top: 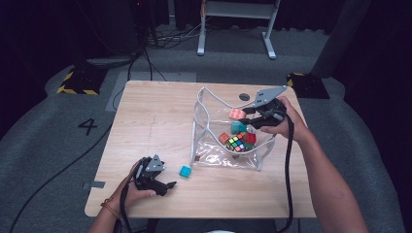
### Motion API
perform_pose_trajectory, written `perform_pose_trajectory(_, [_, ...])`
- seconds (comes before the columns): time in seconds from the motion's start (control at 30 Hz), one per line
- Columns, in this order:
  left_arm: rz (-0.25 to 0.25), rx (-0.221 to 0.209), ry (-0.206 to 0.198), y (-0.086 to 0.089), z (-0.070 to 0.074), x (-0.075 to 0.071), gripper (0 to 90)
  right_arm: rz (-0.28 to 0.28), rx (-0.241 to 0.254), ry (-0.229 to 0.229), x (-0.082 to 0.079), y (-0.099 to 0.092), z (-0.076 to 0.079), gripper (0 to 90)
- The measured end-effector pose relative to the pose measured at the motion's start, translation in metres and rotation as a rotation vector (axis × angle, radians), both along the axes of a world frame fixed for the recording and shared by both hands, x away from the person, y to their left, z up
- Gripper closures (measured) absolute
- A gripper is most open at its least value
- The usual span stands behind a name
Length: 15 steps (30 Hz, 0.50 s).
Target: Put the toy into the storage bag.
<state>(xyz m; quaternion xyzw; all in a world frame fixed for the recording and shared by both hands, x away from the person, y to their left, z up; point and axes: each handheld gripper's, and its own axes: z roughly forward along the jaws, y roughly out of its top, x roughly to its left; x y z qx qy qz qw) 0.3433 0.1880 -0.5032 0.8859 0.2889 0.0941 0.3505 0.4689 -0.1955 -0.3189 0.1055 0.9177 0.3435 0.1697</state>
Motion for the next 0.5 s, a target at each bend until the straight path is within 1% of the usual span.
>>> perform_pose_trajectory(0.03, [0.000, 0.000, 0.000, 0.000, 0.000, 0.000, 11.8, 0.003, -0.022, 0.001, 0.001, 0.002, -0.001, 59.6])
perform_pose_trajectory(0.07, [0.000, 0.000, 0.000, 0.000, 0.000, 0.000, 11.8, -0.008, -0.040, 0.011, 0.002, 0.003, -0.002, 59.6])
perform_pose_trajectory(0.1, [0.000, 0.000, 0.000, 0.000, 0.000, 0.000, 11.8, -0.007, -0.061, 0.011, 0.004, 0.004, -0.003, 59.6])
perform_pose_trajectory(0.13, [0.001, 0.001, -0.002, 0.000, 0.000, 0.000, 11.8, -0.025, -0.077, 0.025, 0.005, 0.005, -0.004, 59.6])
perform_pose_trajectory(0.2, [0.000, 0.000, 0.000, 0.000, 0.000, 0.000, 11.9, -0.015, -0.133, 0.010, 0.010, 0.006, -0.006, 59.6])
perform_pose_trajectory(0.23, [0.000, 0.000, 0.000, 0.000, 0.000, 0.000, 11.8, -0.030, -0.165, 0.020, 0.012, 0.007, -0.007, 59.6])
perform_pose_trajectory(0.27, [-0.001, 0.001, -0.001, 0.000, 0.000, 0.000, 11.8, -0.048, -0.195, 0.020, 0.013, 0.008, -0.008, 59.6])
perform_pose_trajectory(0.3, [0.000, 0.000, 0.000, 0.000, 0.000, 0.000, 11.8, -0.053, -0.216, 0.036, 0.016, 0.008, -0.009, 59.6])
perform_pose_trajectory(0.37, [0.000, 0.000, 0.000, 0.000, 0.000, 0.000, 11.8, -0.050, -0.224, 0.040, 0.018, 0.007, -0.010, 59.6])
perform_pose_trajectory(0.4, [0.000, 0.000, 0.000, 0.000, 0.000, 0.000, 11.8, -0.070, -0.251, 0.064, 0.021, 0.007, -0.012, 59.6])
perform_pose_trajectory(0.5, [-0.002, 0.002, -0.002, 0.000, 0.000, 0.000, 11.8, -0.090, -0.292, 0.089, 0.024, 0.005, -0.016, 59.6])
